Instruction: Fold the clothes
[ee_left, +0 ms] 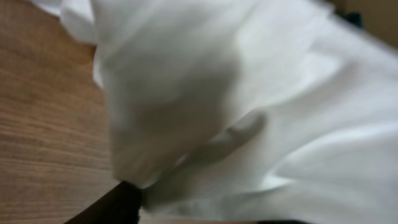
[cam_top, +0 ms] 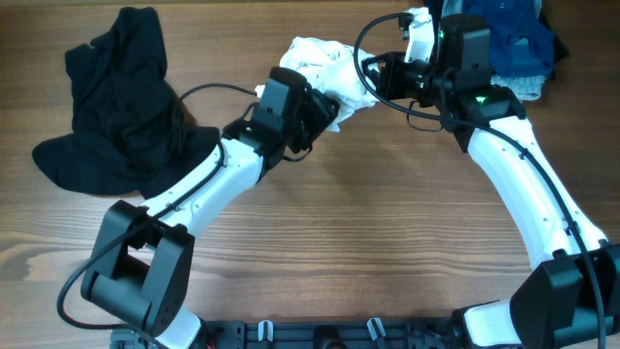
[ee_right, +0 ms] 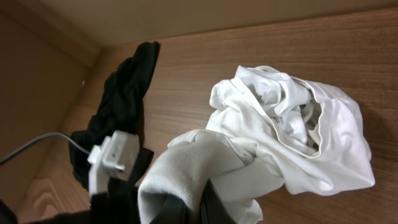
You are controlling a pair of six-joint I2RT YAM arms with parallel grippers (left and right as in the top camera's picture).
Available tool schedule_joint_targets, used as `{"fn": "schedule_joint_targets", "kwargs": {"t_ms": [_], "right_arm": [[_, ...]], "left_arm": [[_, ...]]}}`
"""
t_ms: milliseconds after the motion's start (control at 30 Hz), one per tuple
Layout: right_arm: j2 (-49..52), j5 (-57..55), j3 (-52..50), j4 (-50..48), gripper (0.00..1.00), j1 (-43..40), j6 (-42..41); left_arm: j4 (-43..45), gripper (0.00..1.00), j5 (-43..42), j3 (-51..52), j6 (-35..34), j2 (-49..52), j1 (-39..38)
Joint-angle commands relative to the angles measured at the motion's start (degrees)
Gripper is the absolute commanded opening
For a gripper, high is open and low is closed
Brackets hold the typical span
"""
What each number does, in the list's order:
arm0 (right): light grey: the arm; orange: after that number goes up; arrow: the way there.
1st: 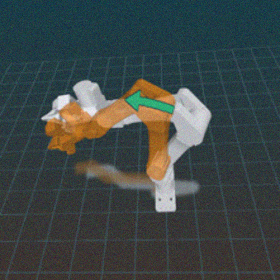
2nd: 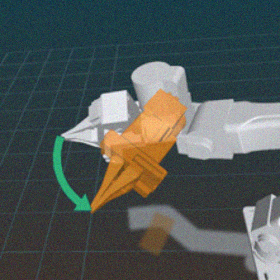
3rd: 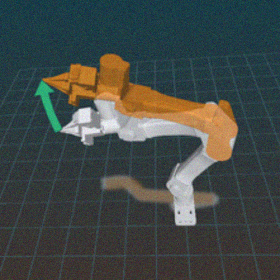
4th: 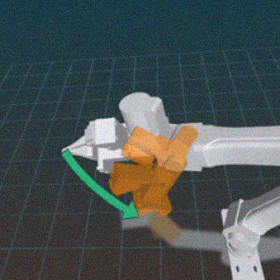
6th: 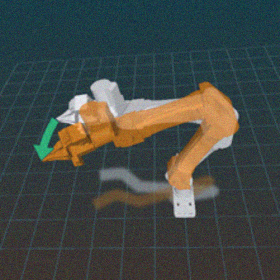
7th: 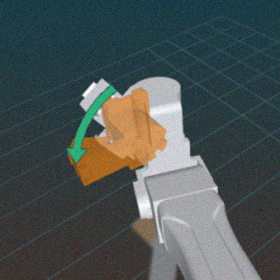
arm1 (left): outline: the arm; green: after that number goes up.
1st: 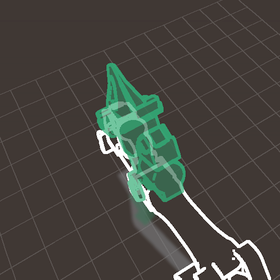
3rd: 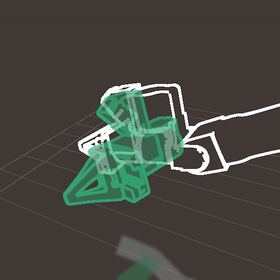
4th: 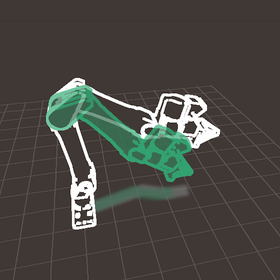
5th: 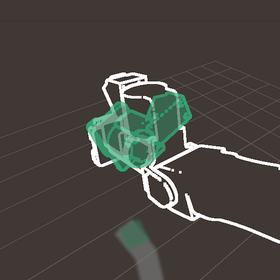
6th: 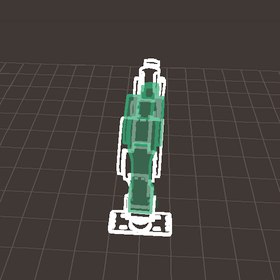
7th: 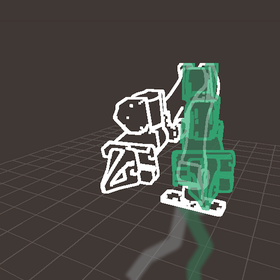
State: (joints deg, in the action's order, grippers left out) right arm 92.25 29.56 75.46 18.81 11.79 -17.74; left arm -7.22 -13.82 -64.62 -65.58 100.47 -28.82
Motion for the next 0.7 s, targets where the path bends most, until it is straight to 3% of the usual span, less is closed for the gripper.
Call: {"fn": "schedule_joint_targets", "kwargs": {"t_ms": [0,33,200,433,667], "right_arm": [[-0.5,1.4,0.3,-0.3,0.04,-0.2,-0.1],[-0.5,1.3,0.3,-0.3,0.04,-0.2,-0.1],[-0.5,1.4,0.3,-0.3,0.04,-0.2,-0.3],[-0.7,2.4,0.3,0.6,0.04,-1.2,-0.3],[-3.9,6.1,0.3,6.9,0.04,-9.4,3.9]], "left_arm": [[0.2,0.10,1.6,2.8,-0.2,0.7,-1.1],[0.2,0.04,2.3,3.3,-0.2,0.8,-1.2],[0.2,0.04,6.9,4.5,0.7,0.9,-1.2],[4.3,0.04,8.1,4.4,15.3,-1.8,1.2],[3.8,0.04,9.1,4.2,29.0,-18.2,7.9]]}}
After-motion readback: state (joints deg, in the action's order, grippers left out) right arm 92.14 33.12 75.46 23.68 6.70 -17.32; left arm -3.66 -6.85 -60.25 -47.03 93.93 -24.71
